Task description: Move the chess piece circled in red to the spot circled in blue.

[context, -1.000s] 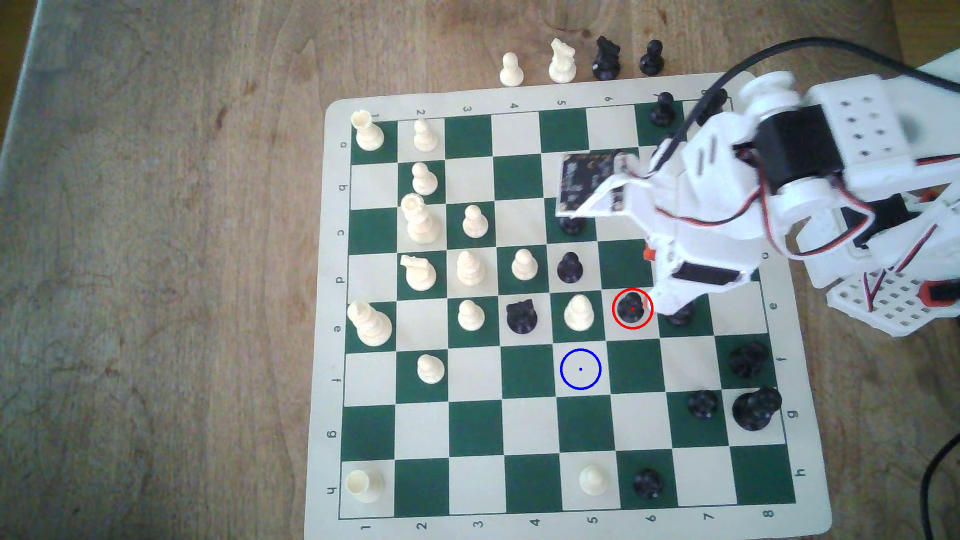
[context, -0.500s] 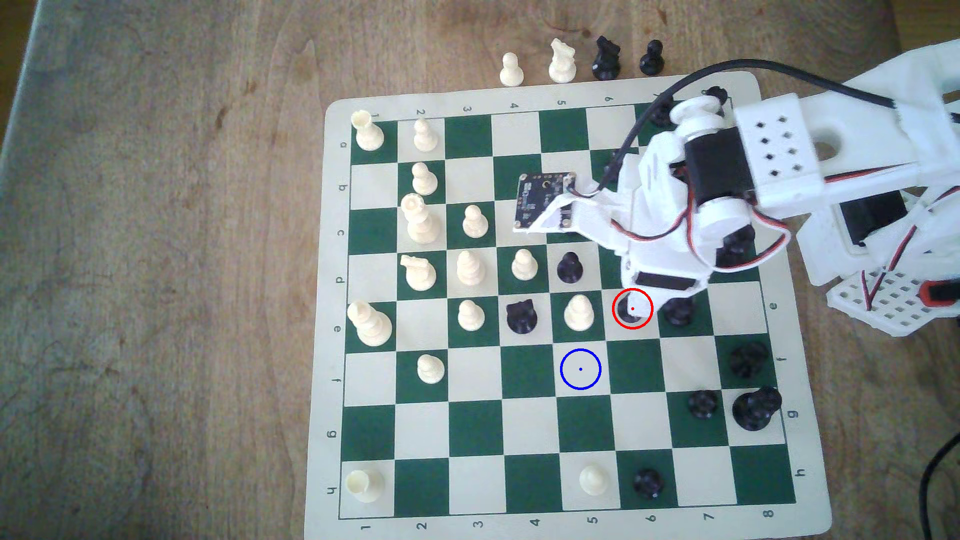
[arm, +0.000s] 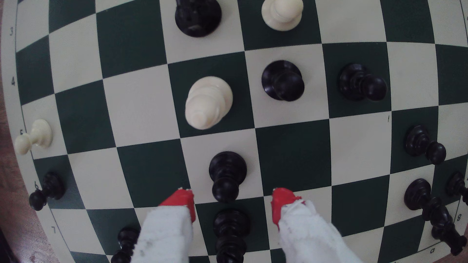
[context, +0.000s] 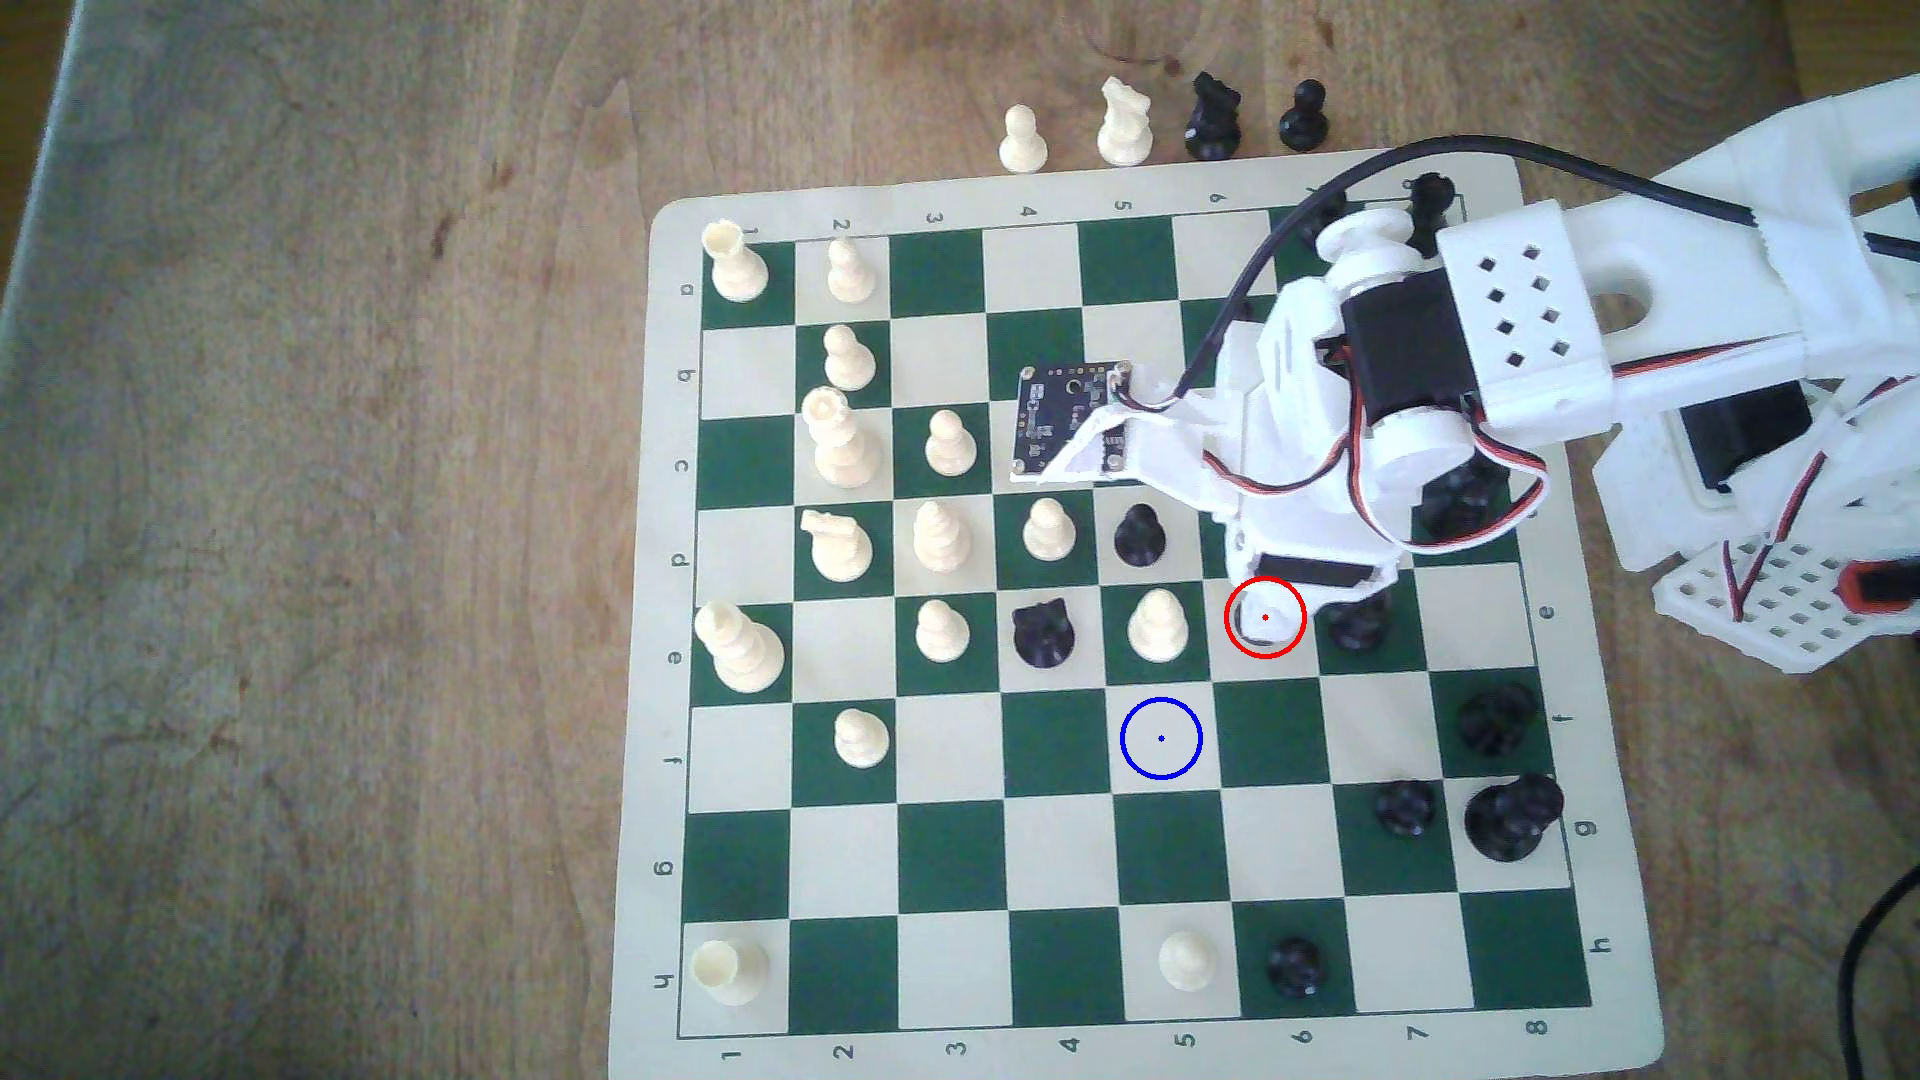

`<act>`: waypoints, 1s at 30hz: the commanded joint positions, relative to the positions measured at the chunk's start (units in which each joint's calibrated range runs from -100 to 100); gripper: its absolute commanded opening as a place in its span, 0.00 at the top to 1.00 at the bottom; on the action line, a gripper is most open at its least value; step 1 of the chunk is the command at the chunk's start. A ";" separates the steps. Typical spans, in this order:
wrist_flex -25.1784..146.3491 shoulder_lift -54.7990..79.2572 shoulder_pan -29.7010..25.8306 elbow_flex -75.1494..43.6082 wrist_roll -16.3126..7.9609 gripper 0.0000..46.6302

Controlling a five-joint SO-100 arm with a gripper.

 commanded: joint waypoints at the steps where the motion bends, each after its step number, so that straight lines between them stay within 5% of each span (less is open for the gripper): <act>1: -1.42 -0.26 -0.83 0.45 1.17 0.63; 30: -7.48 6.78 -2.09 2.90 2.25 0.67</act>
